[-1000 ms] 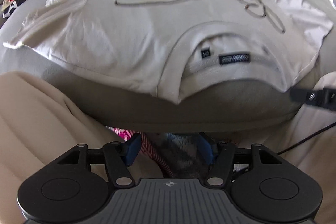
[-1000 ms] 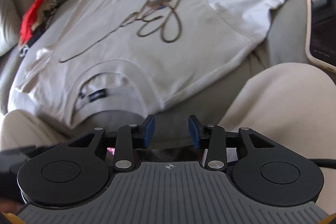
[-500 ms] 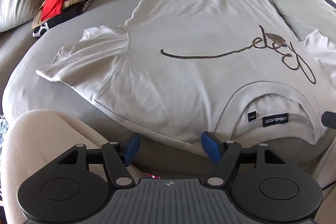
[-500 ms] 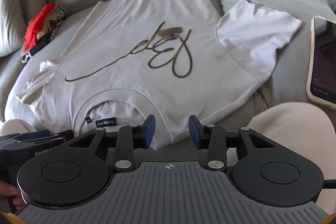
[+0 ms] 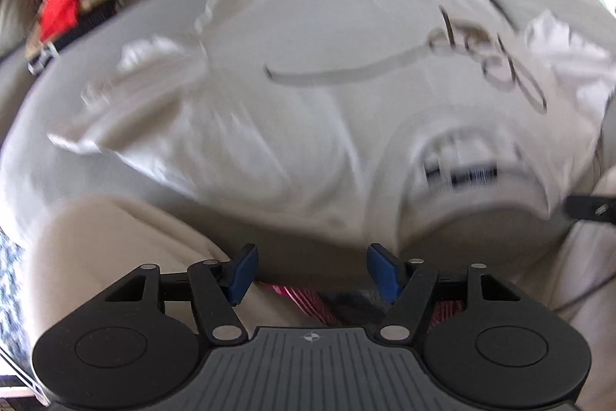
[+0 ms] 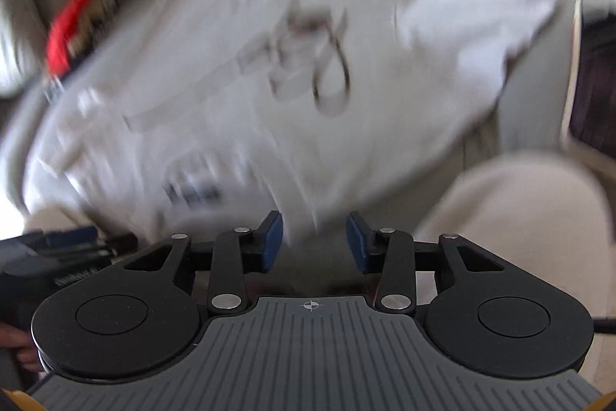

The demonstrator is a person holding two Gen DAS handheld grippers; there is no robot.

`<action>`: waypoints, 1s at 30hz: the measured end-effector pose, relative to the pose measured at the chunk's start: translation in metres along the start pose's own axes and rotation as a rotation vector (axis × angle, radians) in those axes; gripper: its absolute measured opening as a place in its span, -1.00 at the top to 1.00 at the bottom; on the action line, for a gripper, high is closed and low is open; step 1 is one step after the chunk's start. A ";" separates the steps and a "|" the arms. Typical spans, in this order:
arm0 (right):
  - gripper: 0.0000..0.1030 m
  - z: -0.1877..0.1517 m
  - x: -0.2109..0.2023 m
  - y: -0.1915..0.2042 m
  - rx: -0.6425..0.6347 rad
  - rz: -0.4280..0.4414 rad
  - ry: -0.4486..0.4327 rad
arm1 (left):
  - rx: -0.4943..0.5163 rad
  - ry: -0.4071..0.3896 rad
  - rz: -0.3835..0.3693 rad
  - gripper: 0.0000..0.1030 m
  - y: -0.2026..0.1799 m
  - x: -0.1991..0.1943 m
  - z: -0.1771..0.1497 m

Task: Fold clothes

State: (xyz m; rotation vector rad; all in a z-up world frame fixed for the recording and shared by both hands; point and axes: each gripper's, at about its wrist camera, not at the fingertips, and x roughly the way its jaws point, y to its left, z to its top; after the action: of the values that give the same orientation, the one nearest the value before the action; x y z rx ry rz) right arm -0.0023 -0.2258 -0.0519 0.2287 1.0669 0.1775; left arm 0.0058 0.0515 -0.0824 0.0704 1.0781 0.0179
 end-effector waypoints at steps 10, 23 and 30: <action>-0.32 0.110 -0.066 0.029 -0.109 -0.063 -0.257 | 0.018 -0.183 0.063 -0.47 0.030 -0.059 0.108; -0.04 0.232 0.049 -0.022 0.046 -0.044 -0.206 | -0.162 -0.176 -0.022 -0.11 0.079 0.012 0.206; 0.07 0.313 0.166 -0.077 0.167 -0.045 -0.285 | -0.127 -0.150 -0.011 -0.10 0.049 0.099 0.250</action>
State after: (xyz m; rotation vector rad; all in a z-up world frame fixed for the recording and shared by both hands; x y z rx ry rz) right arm 0.3543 -0.2885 -0.0680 0.3690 0.8031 0.0131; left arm 0.2744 0.0933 -0.0487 -0.0477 0.9250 0.0702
